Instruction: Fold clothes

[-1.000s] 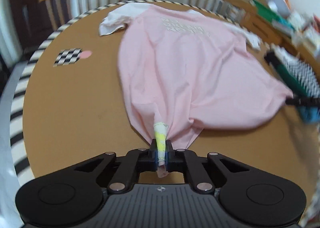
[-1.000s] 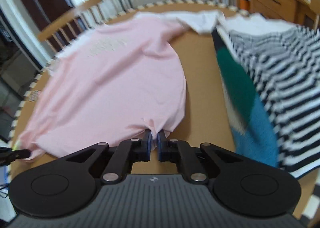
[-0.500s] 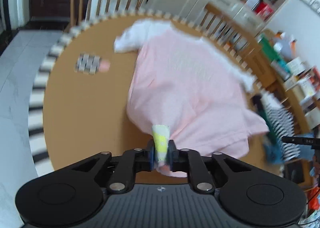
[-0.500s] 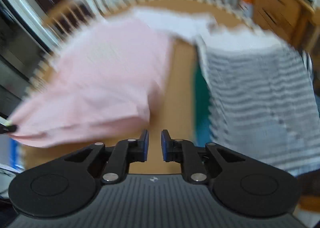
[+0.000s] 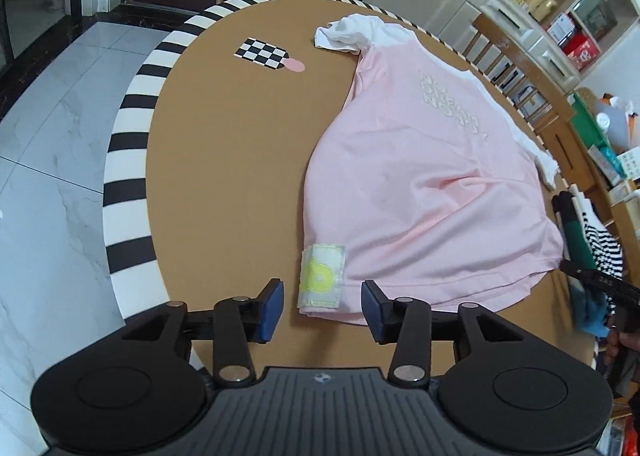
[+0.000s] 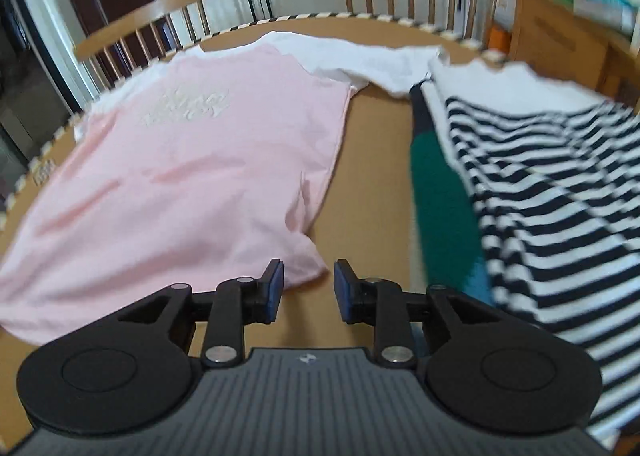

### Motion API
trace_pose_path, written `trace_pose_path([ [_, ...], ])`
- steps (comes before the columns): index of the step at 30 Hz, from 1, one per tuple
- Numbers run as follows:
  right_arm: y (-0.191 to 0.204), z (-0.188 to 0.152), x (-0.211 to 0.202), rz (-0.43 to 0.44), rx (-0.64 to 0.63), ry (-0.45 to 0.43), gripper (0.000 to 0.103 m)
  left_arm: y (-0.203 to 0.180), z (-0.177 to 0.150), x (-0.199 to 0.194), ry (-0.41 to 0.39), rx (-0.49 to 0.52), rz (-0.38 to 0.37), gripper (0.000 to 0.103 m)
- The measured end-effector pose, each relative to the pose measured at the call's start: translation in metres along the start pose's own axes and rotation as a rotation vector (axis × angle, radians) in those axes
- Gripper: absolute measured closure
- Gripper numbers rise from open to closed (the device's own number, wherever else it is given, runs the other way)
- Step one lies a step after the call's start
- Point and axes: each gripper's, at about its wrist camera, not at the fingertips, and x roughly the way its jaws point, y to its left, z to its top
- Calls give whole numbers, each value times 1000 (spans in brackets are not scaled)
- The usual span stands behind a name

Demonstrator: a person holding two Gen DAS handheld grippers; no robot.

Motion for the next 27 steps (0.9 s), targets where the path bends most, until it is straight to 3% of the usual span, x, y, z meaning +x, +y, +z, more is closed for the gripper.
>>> trace_pose_path([
  [3,-2,5,11,45,6,23,70,1,-3,9,7,6,1,54],
  [5,-3,6,14,73,32,51,88,-1,-5,13,-4,22,5,57],
  [6,-4,5,12,91,62,70,98,-4,-4,14,-3,40,18,65],
  [8,-8,1,4,142,134,95,98,-5,-3,17,33,52,13,89],
  [11,-10,-12,-30,196,205,110,99,-2,-5,11,73,13,-30,93],
  [16,-23,-34,-92,179,300,153,99,-7,4,-30,38,38,-75,94],
  [18,-27,-43,-110,165,339,188,99,-13,8,-39,64,89,-73,94],
  [22,-27,-72,-98,107,350,283,99,-13,-4,-25,143,144,-35,94],
  [26,-22,-92,-88,37,327,315,97,-4,-25,-12,200,130,11,90],
  [27,-20,-95,-88,14,303,325,91,-5,-29,-15,208,141,13,87],
])
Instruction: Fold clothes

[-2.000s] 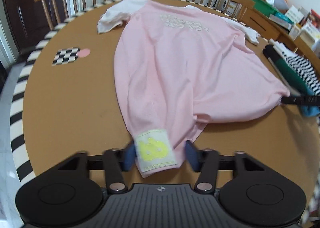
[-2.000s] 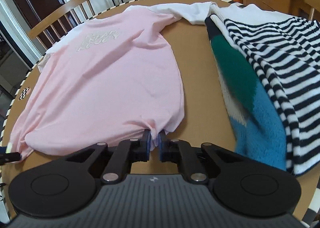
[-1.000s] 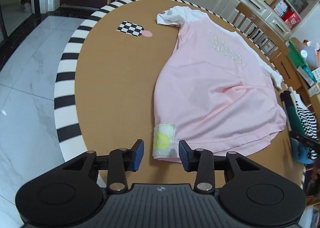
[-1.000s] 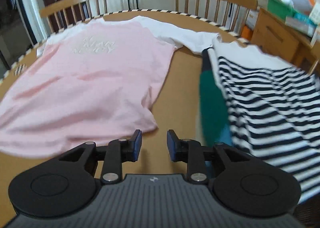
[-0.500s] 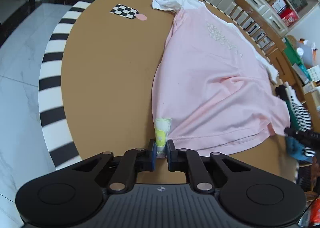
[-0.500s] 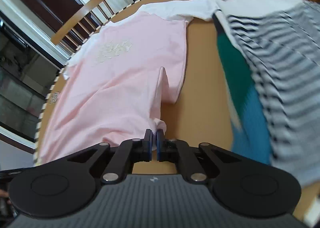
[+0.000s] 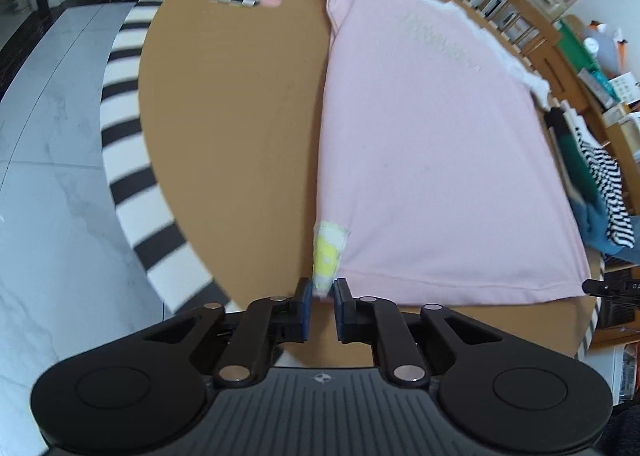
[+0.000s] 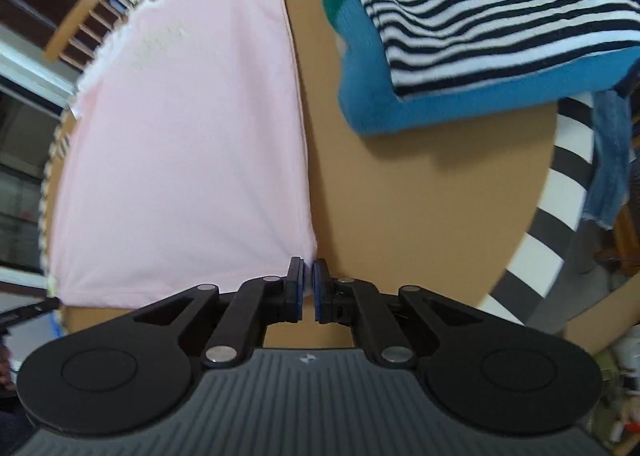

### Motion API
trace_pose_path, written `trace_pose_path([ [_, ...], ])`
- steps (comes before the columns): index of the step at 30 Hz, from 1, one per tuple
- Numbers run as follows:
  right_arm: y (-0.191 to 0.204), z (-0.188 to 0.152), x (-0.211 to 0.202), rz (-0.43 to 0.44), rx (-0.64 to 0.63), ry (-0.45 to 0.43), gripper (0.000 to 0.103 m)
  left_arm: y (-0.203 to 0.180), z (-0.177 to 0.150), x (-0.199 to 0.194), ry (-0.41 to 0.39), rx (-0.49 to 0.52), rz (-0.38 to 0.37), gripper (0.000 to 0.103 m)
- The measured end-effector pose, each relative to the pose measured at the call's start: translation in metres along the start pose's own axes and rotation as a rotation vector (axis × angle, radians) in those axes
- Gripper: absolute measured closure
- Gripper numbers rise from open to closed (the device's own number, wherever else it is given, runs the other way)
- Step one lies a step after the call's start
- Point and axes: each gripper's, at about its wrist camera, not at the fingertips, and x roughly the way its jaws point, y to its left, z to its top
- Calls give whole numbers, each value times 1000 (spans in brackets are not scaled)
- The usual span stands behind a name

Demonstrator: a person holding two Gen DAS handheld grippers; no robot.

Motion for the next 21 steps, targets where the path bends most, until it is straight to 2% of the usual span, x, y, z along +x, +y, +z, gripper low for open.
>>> trace_pose_path([
  [2,4,-6,-4,-98,-56,22,88,-2,-7,-10,-9,39,19,76],
  [4,7,-11,-13,-200,-118,16,88,2,-9,-25,-49,57,36,73],
  [6,12,-4,-16,-170,-133,-38,86,8,0,-29,-106,24,19,67],
  [8,16,3,-19,-139,-147,-92,68,12,14,-16,-134,-23,-4,65],
  [9,19,7,-20,-123,-154,-120,64,12,19,-6,-123,-39,3,66],
  [10,23,9,-13,-122,-168,-124,68,11,21,0,-118,-51,11,66],
  [14,34,7,8,-152,-219,-117,70,4,18,12,-139,-69,18,67],
  [16,36,3,17,-167,-224,-104,74,-5,14,14,-164,-44,81,76],
  [17,37,1,21,-175,-227,-97,79,-9,12,15,-174,-36,114,84],
  [18,39,-1,21,-174,-244,-109,92,-13,10,15,-175,-30,127,92],
  [19,43,-4,19,-173,-244,-110,97,-16,7,16,-172,-25,131,94],
  [21,45,-7,12,-177,-237,-115,98,-17,4,15,-158,-19,139,95],
])
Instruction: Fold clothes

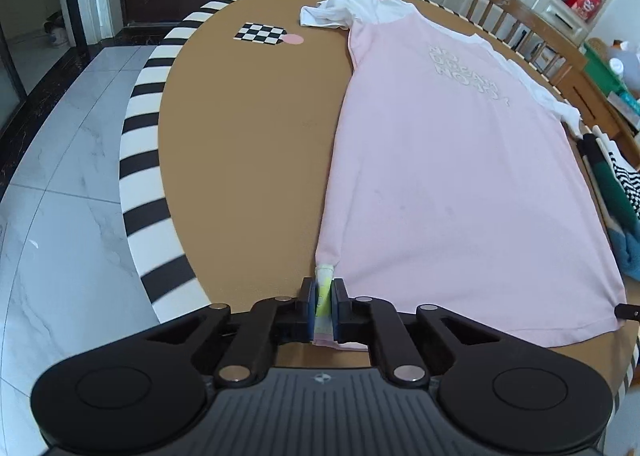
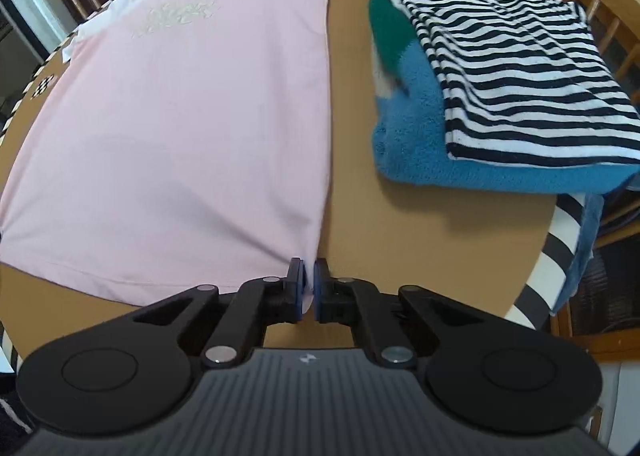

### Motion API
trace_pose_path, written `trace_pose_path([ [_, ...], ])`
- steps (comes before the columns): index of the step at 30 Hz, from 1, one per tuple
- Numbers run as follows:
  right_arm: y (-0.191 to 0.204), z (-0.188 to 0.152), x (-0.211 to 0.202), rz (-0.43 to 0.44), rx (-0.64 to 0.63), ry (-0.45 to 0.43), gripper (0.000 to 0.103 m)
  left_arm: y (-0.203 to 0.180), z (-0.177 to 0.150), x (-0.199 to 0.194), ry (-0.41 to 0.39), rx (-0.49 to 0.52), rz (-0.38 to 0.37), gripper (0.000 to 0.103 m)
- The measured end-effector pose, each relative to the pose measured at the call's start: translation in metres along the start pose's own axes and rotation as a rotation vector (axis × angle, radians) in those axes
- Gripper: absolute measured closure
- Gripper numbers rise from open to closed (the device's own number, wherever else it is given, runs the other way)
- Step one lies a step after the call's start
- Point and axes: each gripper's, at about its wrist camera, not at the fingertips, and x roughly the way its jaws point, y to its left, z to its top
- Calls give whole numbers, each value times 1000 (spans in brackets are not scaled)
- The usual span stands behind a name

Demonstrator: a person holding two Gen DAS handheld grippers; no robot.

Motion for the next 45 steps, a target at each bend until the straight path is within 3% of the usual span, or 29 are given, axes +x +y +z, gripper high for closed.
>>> trace_pose_path([
  [7,-4,-13,1,12,20,56,97,5,-9,-8,45,29,9,93],
  [9,-2,-14,0,4,7,60,90,6,-8,-10,55,23,11,83],
  [10,-2,-13,-1,-15,0,71,78,7,-7,-13,58,19,15,78],
  [12,-4,-11,-11,-64,-27,81,68,10,-2,-28,29,22,20,73],
  [14,-7,-4,-30,-102,-62,46,72,16,11,-48,-34,26,28,68],
  [15,-10,0,-41,-114,-75,19,72,20,22,-56,-75,17,30,61],
  [18,-19,40,-61,-64,-21,-123,70,35,70,-63,-185,-16,35,46],
  [22,-27,128,-55,-5,72,-298,72,46,157,-27,-255,13,36,47],
  [25,-31,195,-42,-55,65,-390,71,44,222,3,-284,57,6,47],
  [28,-32,259,-10,-88,110,-379,69,43,284,44,-269,115,-43,48],
  [32,-26,310,41,-84,148,-330,70,38,345,109,-210,207,-100,48],
  [35,-20,332,72,-143,150,-315,70,25,366,150,-149,317,-103,53],
  [39,-28,351,103,-200,178,-280,69,3,356,183,-57,497,-69,74],
  [45,-38,365,128,-242,136,-250,69,-3,339,172,-54,523,-151,65],
])
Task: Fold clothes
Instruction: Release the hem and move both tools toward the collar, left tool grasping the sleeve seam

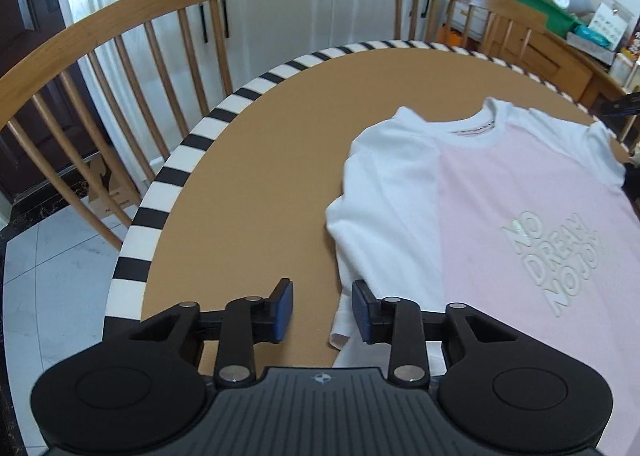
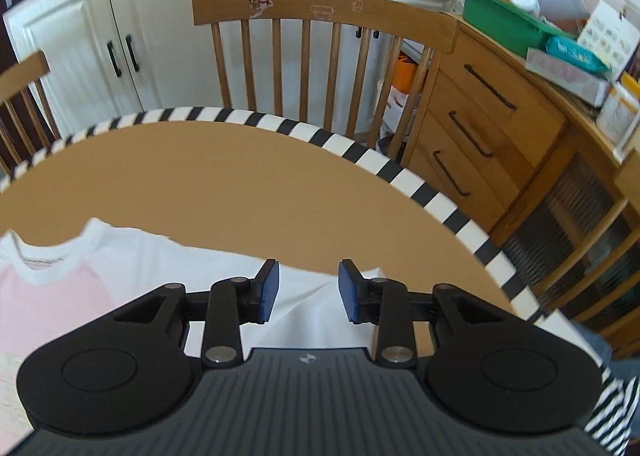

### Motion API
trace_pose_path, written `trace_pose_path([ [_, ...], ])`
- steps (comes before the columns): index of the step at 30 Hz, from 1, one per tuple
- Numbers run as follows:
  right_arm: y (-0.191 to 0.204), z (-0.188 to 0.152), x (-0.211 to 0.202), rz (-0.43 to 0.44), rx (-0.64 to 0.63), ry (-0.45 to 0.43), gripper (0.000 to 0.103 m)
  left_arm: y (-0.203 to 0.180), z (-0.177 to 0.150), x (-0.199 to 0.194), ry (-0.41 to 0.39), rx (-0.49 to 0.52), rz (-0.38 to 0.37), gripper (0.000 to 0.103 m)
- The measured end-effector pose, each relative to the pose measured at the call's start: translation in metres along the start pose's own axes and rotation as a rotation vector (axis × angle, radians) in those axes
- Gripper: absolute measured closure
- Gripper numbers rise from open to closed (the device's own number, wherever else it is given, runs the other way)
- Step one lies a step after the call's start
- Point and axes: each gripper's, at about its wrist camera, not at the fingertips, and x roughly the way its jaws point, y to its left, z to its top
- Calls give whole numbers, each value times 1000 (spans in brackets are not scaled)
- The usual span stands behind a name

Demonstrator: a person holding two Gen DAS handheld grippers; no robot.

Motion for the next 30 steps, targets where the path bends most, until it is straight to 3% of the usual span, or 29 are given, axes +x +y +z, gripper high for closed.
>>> trace_pose_path([
  [4,-8,2,10,-3,27,8,67,4,4,-3,-24,-46,-22,60],
  [8,-10,-1,19,0,41,24,67,-5,2,14,42,-5,-8,64],
  [10,-10,-3,22,-7,44,22,67,-8,0,20,46,-15,-3,72],
  [11,-11,-3,23,-9,50,20,66,-10,0,21,40,-25,-11,90],
  [12,-12,-3,24,-11,57,18,64,-13,0,21,35,-28,-9,98],
  [16,-29,2,27,-51,117,-1,62,-15,0,17,21,-12,142,99],
  [17,-33,4,27,-60,132,-2,61,-8,-1,16,21,-39,181,99],
  [19,-44,6,33,-64,168,10,49,14,-2,14,24,-124,220,99],
  [21,-50,6,46,-70,184,62,49,29,-3,13,27,-167,266,99],
  [24,-56,-1,70,-29,294,185,64,42,-2,15,32,-192,330,100],
  [25,-55,-3,67,-9,321,154,75,46,-1,15,32,-199,340,100],
  [27,-49,-3,69,79,345,187,98,51,0,15,33,-206,353,99],
  [29,-40,-2,64,107,339,184,98,53,1,15,34,-205,349,99],
  [30,-35,-1,59,79,307,162,98,54,2,15,35,-204,347,99],
])
